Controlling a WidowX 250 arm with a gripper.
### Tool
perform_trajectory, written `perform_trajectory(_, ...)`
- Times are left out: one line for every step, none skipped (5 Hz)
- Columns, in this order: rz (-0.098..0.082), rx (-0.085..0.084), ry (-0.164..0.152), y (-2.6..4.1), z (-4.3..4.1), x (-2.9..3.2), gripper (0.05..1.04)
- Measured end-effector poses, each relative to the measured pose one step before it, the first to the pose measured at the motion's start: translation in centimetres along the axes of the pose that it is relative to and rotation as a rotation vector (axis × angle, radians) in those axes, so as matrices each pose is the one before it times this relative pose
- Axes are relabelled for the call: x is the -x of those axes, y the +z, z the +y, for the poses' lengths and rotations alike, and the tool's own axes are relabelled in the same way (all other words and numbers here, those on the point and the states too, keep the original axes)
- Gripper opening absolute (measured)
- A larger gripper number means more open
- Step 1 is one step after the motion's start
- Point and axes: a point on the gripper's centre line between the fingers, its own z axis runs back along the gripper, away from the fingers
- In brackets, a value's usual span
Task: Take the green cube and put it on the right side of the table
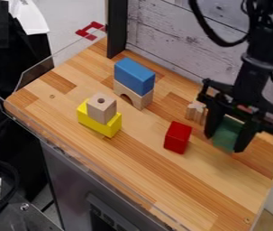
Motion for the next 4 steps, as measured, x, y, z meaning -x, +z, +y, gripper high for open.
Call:
perform_trajectory(0.0226,0.0033,0.0197,-0.927,0.321,-0.114,0.562)
perform_trajectory(0.0215,0.0059,0.0126,-0.760,0.454,0.197,0.562)
perform_trajectory(0.0098,0.0012,0.0160,-0.263,0.533,-0.117,0.562)
perform_trajectory(0.0018,0.0059,-0.0024,-0.076,-0.040,-0.006,0.562)
